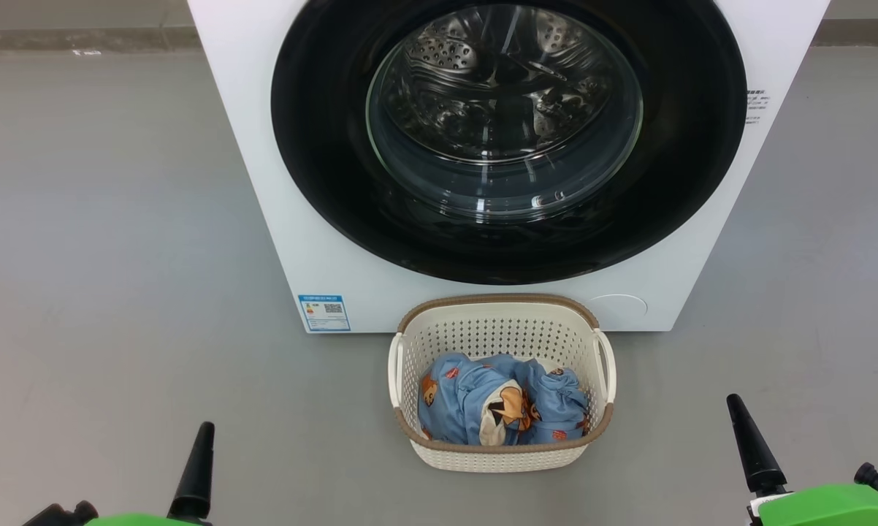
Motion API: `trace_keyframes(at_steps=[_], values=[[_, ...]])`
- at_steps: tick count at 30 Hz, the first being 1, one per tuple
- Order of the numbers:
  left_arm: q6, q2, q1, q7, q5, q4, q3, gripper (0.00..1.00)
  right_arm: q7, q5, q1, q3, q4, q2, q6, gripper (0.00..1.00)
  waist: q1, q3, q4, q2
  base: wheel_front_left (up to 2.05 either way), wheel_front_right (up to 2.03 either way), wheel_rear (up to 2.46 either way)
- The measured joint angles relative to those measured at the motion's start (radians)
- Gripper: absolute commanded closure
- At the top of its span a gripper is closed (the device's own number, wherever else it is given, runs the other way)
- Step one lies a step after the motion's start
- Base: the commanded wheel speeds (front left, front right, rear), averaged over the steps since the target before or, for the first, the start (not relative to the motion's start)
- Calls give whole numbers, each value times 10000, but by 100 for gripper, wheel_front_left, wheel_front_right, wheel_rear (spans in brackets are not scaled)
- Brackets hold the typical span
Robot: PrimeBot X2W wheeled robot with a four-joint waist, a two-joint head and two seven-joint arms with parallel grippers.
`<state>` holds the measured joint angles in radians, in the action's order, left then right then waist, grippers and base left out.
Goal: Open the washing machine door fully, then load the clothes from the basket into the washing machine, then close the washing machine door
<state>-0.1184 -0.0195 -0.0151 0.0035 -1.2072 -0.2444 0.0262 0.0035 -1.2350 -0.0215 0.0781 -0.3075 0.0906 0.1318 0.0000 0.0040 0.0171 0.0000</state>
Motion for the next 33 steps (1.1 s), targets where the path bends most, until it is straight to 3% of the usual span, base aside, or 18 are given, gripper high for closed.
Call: trace_keyframes(at_steps=[33], values=[[265, -38, 164, -924, 4096, 531, -535, 0, -951, 3670, 3, -376, -6, 318, 0, 0, 0, 26, 144, 0, 0, 0, 0]])
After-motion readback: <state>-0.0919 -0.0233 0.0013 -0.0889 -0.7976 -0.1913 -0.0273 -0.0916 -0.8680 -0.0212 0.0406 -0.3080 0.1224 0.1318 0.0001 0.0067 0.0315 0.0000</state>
